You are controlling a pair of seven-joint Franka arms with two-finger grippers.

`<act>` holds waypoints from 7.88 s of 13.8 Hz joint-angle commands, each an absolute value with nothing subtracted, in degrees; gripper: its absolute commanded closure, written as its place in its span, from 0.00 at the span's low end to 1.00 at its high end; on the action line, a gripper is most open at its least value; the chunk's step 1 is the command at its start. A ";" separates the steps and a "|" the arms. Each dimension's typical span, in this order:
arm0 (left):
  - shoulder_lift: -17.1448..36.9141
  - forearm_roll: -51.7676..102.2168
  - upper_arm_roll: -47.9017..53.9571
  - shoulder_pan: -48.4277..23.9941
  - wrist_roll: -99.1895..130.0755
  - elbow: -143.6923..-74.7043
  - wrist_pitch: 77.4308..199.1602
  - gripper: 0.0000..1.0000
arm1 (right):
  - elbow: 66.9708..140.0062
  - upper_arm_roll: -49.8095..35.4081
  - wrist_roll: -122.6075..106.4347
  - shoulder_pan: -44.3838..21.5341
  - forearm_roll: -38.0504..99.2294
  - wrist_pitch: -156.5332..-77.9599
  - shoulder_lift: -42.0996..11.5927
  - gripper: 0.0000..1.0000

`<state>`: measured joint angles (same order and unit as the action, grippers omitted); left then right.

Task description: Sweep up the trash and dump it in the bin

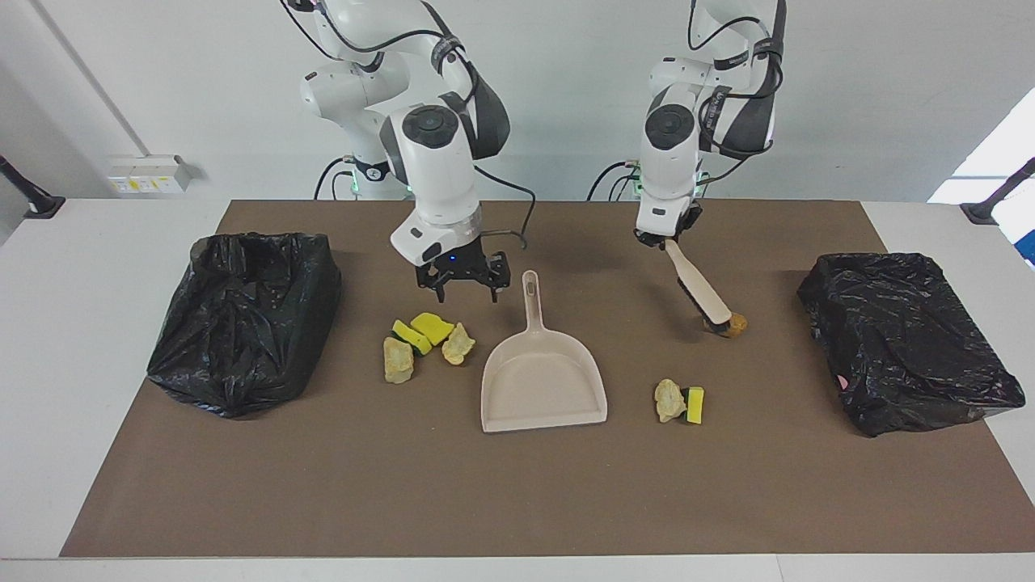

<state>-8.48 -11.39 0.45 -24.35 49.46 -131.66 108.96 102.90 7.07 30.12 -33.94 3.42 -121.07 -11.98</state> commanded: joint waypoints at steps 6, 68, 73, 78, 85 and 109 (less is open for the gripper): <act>-7.91 -14.41 1.23 -13.62 43.68 -133.06 110.47 1.00 | 107.04 7.47 38.50 -43.59 3.69 -134.88 -19.15 0.00; 14.51 -0.90 2.02 -13.53 -15.45 -109.50 118.39 1.00 | 107.40 7.65 -47.55 -34.37 -0.70 -119.36 -13.36 1.00; 12.05 4.73 2.11 -18.62 -18.63 -113.02 117.25 1.00 | 107.67 7.65 -47.55 -34.37 -0.70 -119.79 -13.36 1.00; 9.06 14.32 2.28 -23.10 -16.80 -113.20 109.78 1.00 | 108.46 7.74 -48.96 -34.37 -2.80 -119.45 -13.36 1.00; 1.77 15.30 2.29 -23.74 -3.53 -112.85 105.49 1.00 | 108.37 7.65 -48.52 -34.37 -4.75 -118.30 -13.27 1.00; 2.64 3.76 2.90 -22.84 17.95 -128.06 123.13 1.00 | 108.19 7.56 -47.72 -34.45 -4.13 -118.83 -13.36 1.00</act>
<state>2.43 0.46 3.71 -20.33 20.86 -128.10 122.13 107.59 7.96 -47.06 -34.83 -3.54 -118.26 -13.88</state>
